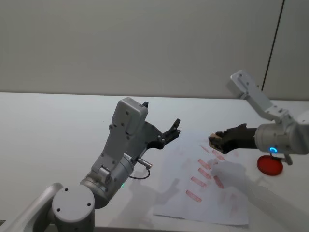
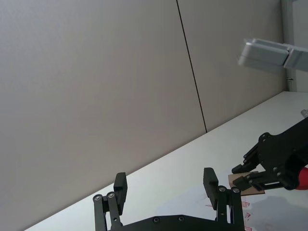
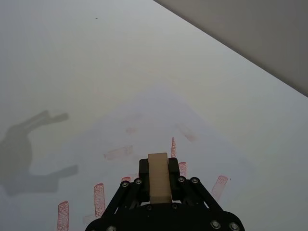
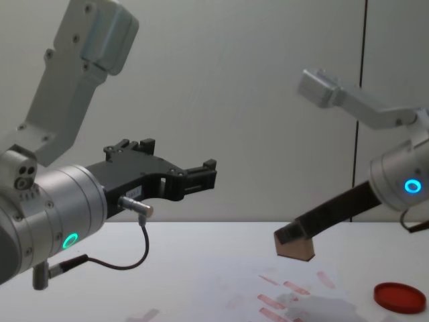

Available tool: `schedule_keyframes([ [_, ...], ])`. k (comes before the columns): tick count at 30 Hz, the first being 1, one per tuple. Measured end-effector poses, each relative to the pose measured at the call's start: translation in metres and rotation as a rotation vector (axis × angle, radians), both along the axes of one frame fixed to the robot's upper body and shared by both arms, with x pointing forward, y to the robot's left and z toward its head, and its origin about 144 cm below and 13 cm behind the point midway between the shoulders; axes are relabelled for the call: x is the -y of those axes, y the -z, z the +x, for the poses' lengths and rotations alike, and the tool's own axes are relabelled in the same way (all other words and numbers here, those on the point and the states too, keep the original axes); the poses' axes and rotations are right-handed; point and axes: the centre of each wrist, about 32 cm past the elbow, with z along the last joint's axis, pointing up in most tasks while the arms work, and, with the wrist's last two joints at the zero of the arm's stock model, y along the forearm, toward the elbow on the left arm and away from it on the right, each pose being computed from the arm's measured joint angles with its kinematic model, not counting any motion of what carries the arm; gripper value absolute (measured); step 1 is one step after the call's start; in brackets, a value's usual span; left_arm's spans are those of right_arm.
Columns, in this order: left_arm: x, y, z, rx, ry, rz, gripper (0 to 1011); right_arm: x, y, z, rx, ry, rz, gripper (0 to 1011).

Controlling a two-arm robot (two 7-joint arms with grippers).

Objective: Use the one hand to pick up the stamp and affix it onto the A4 paper.

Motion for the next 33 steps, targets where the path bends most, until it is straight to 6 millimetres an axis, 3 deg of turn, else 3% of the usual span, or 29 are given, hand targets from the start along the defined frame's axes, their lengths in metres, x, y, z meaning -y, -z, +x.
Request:
schedule_keyframes([
  [11,0.000,0.000,0.000,0.000,0.000,0.000,1002,-0.013,0.017,-0.001,0.006,-0.019,-0.009,224],
  [33,0.000,0.000,0.000,0.000,0.000,0.000,1002,-0.023,0.027,0.005,-0.026,-0.006,-0.017,224],
])
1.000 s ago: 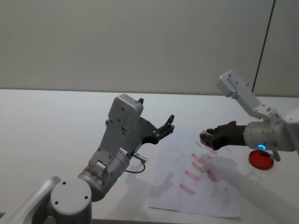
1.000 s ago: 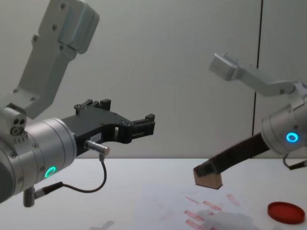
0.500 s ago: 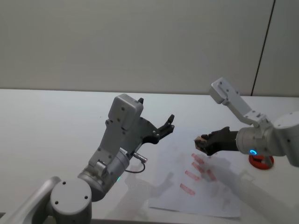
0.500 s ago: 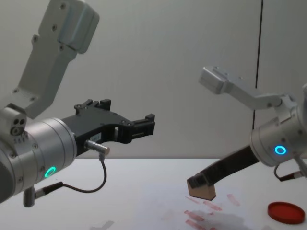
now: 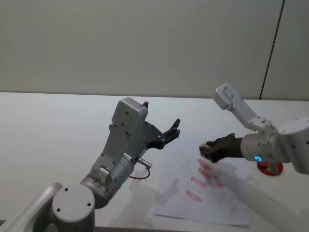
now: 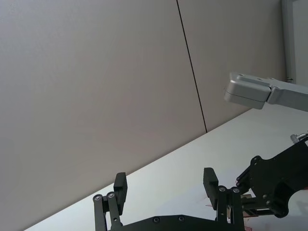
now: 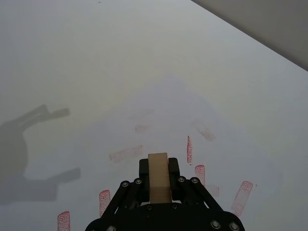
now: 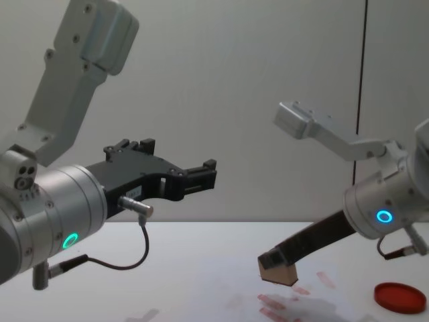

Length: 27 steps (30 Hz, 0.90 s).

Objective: Use the one hand to pick up the stamp and affix it onto the A4 paper.

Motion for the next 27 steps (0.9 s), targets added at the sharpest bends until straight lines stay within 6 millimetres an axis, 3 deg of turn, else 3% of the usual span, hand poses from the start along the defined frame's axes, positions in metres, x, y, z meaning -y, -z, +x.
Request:
schedule_keyframes([
  [27,0.000,0.000,0.000,0.000,0.000,0.000,1002,-0.011,0.007,0.012,0.066,-0.001,0.049,224],
])
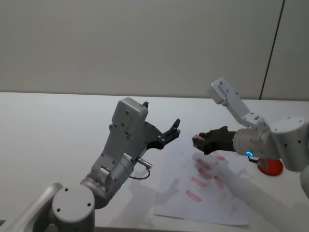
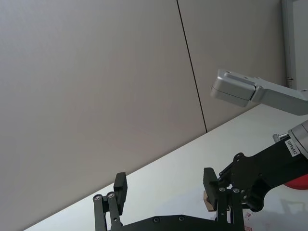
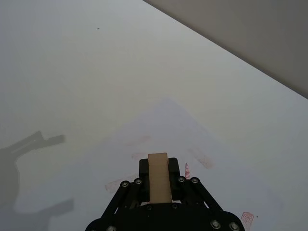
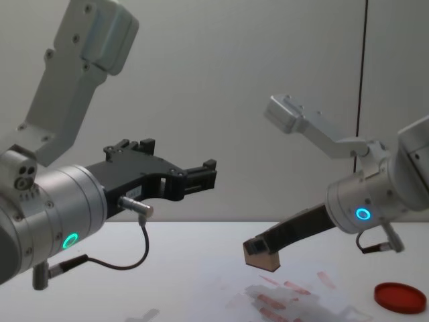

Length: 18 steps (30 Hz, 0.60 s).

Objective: Use the one hand to pick up the stamp and affix it onto the A4 paper.

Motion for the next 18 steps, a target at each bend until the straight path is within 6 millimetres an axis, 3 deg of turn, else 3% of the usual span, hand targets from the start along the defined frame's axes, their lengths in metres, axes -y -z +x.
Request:
schedule_keyframes([
  [18,0.0000,0.0000,0.0000,0.000,0.000,0.000,1002,0.0071,0.0043,0.0066,0.036,0.014,0.014,224],
])
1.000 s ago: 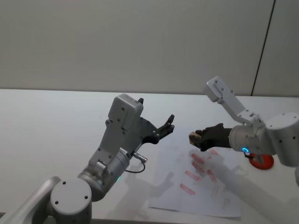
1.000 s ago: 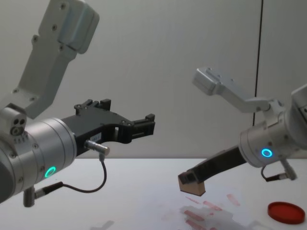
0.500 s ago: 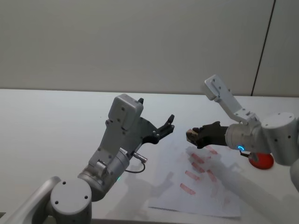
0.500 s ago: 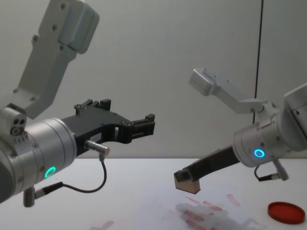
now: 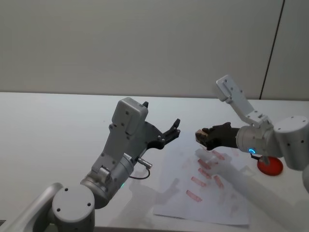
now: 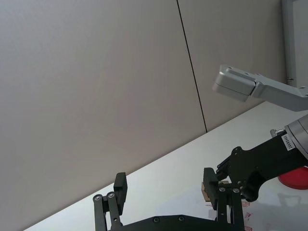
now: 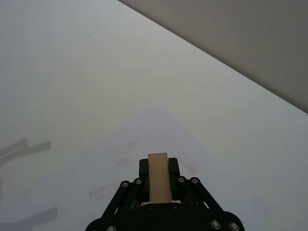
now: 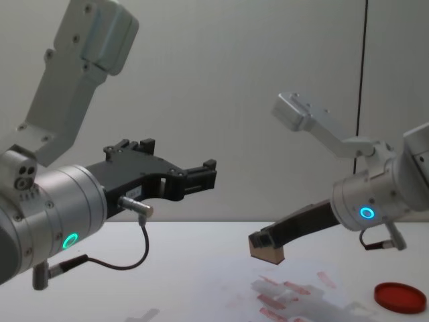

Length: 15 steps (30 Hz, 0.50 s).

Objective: Use the one hand to pick up the stamp and affix it onto the A4 paper.

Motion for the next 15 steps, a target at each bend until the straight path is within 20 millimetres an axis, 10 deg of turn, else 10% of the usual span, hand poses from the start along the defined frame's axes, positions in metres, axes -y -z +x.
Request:
schedule_keyframes([
  [15,0.0000,0.0000,0.0000,0.000,0.000,0.000,1002,0.0057,-0.0015,0.0059,-0.012,-0.022,0.006,224],
])
